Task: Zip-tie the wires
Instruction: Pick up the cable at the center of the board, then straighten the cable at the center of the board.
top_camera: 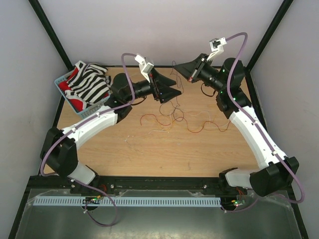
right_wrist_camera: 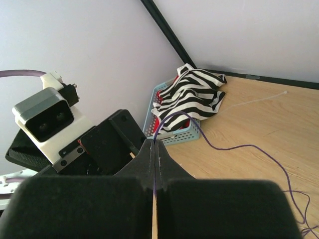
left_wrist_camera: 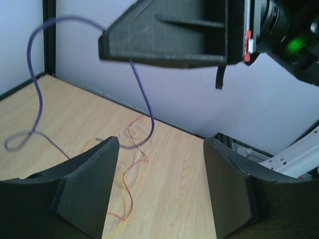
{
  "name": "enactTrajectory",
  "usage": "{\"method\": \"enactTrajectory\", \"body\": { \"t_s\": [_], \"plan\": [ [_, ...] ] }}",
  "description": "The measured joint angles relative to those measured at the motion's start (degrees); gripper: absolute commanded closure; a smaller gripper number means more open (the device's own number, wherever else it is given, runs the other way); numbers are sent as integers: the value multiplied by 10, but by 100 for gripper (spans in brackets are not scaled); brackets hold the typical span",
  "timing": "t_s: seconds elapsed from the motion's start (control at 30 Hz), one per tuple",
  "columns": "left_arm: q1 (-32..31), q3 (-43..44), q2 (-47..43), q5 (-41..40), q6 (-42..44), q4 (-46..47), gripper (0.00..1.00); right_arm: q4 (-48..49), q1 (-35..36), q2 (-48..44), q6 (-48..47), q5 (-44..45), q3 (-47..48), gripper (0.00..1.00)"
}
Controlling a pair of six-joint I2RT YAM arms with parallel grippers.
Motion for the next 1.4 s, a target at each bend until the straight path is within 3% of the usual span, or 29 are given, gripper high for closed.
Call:
{"method": "enactTrajectory", "body": {
  "t_s": [0.13,0.33,0.37,0.43,0.63,0.8,0.97,1.13,1.4],
  "plan": [
    [-4,16,21,0,-4,41,43,8,0,-5,12,-10,-8,100],
    [-7,27,40,-1,-11,80,96,23,0,-14,25,-20,-20,100],
    [-7,27,42,0,-11,82,100,26,0,-14,25,-21,-21,100],
    [-7,27,42,1,-11,84,100,27,0,-14,25,-20,-21,96],
    [6,21,31,-1,-19,80,100,0,0,-10,-7,-10,3,57],
    [82,-5,-18,-6,-42,51,100,-33,-5,-14,-70,25,34,35],
    [155,-9,-67,-8,-61,29,100,-53,-21,-31,-146,74,6,33],
    [177,-10,-104,4,-73,14,100,-72,-28,-8,-201,116,-45,33],
    [182,-24,-134,18,-86,-9,100,-131,-28,224,-231,112,4,32]
  ]
}}
